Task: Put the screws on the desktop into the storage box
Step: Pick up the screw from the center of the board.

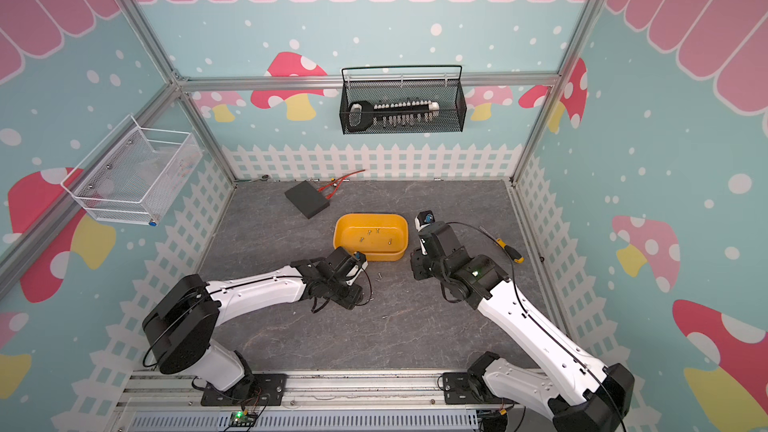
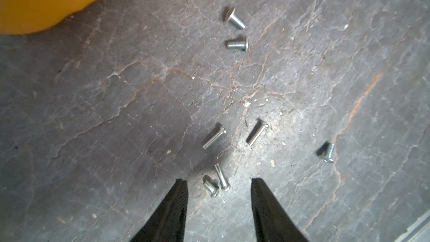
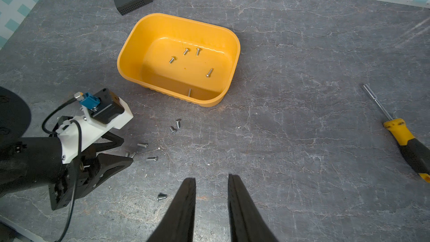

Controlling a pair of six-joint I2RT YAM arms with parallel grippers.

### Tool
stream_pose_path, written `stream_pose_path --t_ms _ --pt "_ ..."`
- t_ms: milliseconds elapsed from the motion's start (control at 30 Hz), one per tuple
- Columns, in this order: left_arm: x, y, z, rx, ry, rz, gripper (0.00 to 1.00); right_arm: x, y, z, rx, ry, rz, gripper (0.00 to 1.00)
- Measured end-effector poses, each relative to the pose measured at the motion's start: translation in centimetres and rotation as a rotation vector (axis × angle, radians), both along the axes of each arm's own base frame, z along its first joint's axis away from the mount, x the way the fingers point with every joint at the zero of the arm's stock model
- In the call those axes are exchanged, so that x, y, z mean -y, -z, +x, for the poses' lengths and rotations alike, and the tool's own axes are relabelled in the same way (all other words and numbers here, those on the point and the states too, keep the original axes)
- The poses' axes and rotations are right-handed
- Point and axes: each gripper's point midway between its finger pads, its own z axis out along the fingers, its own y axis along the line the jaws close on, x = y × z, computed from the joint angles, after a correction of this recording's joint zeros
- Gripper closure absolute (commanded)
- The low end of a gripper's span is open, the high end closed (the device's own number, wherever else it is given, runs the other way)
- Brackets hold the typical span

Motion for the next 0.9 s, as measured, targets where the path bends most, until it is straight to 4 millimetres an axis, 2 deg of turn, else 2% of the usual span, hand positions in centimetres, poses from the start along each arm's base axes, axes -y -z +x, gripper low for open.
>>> stream_pose_path --t_ms 433,667,900 --pt "1.2 0.6 1.5 0.032 0.061 0.03 0.53 -0.1 0.2 0.1 -0.004 -0.002 -0.007 0.7" --pt "0.8 1.5 1.8 0.026 0.067 0.054 0.53 -0.1 0.2 0.1 -0.002 -0.004 -0.008 0.7" --pt "0.7 1.2 2.7 0.037 0.059 0.049 0.53 -0.2 0.5 0.4 -0.009 -0.008 -0.018 0.69"
